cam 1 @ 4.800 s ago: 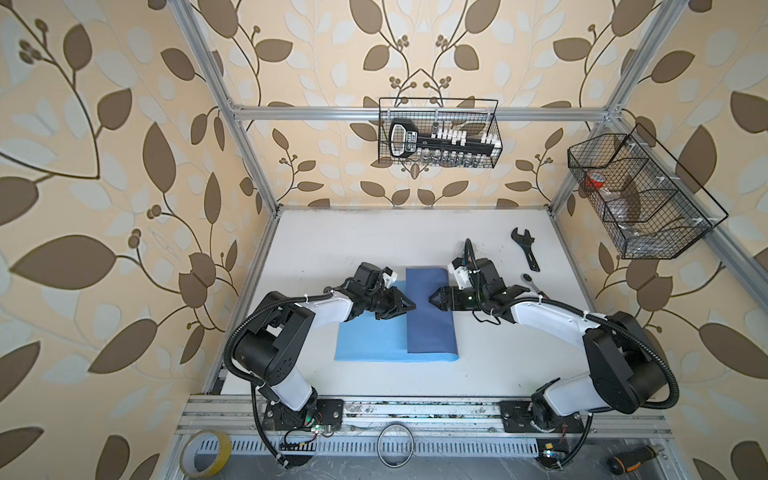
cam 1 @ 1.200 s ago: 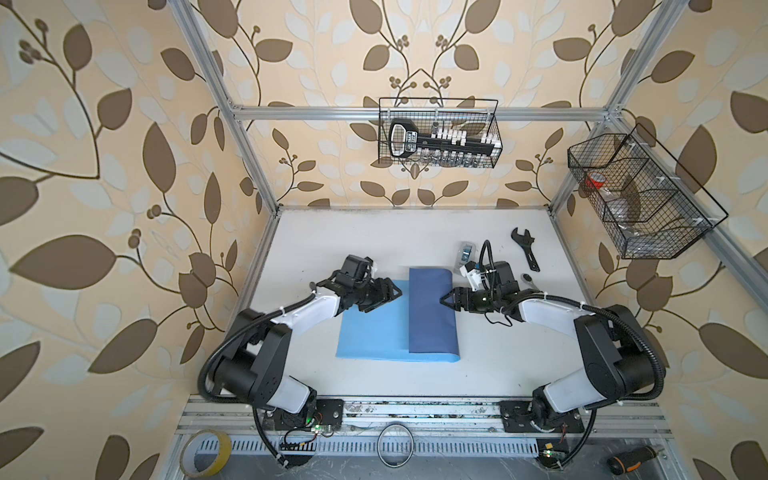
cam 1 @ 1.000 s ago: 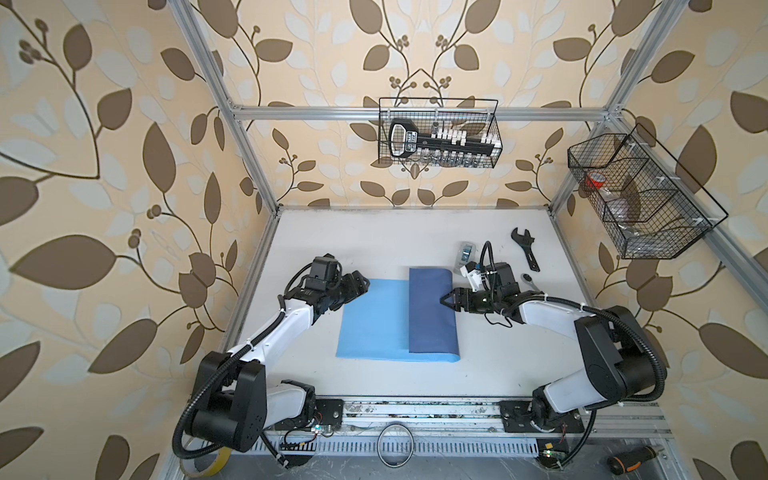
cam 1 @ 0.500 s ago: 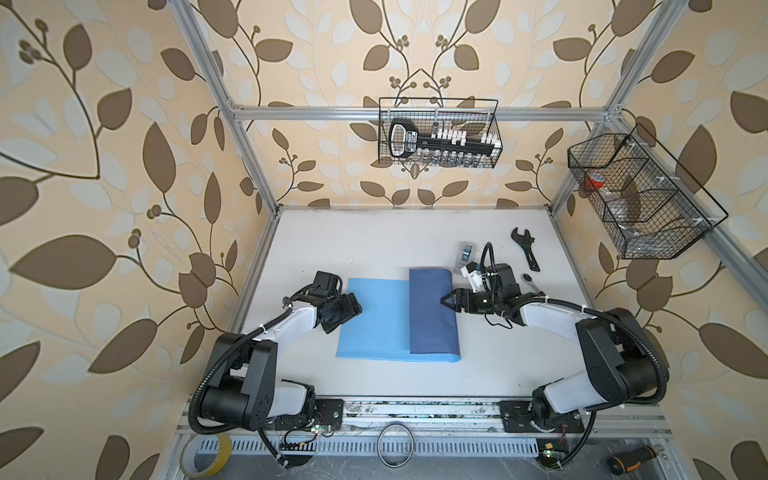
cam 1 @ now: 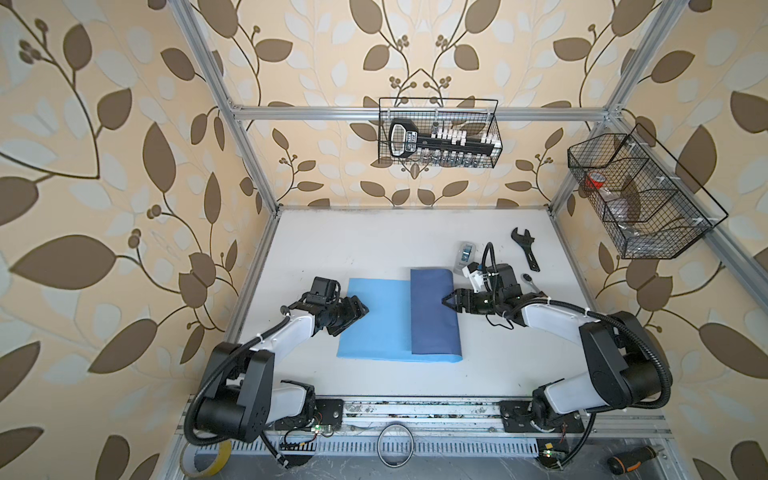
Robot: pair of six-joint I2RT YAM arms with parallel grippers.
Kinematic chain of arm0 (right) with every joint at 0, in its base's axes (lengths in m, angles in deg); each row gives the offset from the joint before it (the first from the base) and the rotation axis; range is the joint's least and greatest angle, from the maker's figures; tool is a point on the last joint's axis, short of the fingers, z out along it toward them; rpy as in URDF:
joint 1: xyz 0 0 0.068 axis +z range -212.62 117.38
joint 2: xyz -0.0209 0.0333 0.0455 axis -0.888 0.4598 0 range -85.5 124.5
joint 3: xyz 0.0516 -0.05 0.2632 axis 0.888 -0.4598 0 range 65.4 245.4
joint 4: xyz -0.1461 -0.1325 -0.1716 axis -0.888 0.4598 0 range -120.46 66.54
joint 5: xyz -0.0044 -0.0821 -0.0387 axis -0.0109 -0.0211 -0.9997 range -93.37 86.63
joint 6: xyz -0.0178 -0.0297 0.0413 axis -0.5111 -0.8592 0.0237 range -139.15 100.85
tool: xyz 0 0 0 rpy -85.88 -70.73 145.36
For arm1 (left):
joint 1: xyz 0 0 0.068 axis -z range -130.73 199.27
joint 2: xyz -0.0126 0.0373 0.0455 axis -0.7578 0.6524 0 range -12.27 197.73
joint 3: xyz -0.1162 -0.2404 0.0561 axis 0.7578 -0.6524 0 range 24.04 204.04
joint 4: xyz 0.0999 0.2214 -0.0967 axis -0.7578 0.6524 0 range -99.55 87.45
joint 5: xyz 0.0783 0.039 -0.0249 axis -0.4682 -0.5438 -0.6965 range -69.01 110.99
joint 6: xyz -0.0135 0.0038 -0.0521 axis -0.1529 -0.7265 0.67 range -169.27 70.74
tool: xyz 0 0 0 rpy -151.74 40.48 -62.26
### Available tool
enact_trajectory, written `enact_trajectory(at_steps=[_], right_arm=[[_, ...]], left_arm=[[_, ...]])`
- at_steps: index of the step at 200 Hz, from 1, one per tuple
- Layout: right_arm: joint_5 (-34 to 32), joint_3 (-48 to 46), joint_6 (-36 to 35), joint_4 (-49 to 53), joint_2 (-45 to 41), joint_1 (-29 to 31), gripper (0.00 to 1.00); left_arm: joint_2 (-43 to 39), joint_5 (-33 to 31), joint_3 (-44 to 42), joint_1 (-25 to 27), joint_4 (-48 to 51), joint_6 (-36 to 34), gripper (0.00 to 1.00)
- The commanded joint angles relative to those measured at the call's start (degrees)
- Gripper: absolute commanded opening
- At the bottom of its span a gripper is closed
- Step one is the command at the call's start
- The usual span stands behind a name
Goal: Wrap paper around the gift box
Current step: 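Release the paper with the left gripper and draw it back toward the robot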
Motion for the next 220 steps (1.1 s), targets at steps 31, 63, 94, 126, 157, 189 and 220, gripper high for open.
enact_trajectory(at_steps=[31,63,94,126,157,189,220], right_arm=[[-2.54,-1.42,-1.38,4.0,0.31,0.21,0.83],[-2.52,-1.33,-1.33,3.78,0.74,0.4,0.83],[-2.64,-1.06,-1.16,3.5,1.42,0.81,0.83],[-2.8,-0.87,-1.17,3.6,1.49,1.15,0.83],[-3.06,-0.85,-1.24,3.73,1.54,1.18,0.83],[-3.23,-0.99,-1.33,3.95,1.08,1.29,0.83],[-3.41,-0.86,-1.42,4.21,0.93,1.32,0.83]], left_arm=[[-13.31,-8.45,-6.14,-0.03,11.99,5.19,0.83],[-16.77,-8.43,-7.52,1.25,16.0,7.16,0.82],[-17.78,-7.41,-8.43,4.1,17.12,8.34,0.81],[-15.61,-5.44,-8.56,7.09,16.49,8.45,0.8],[-15.5,-2.82,-9.04,7.36,12.82,7.52,0.79],[-14.98,-1.01,-8.96,7.29,6.35,6.93,0.8],[-14.38,-0.86,-8.39,7.13,-0.83,5.77,0.81]])
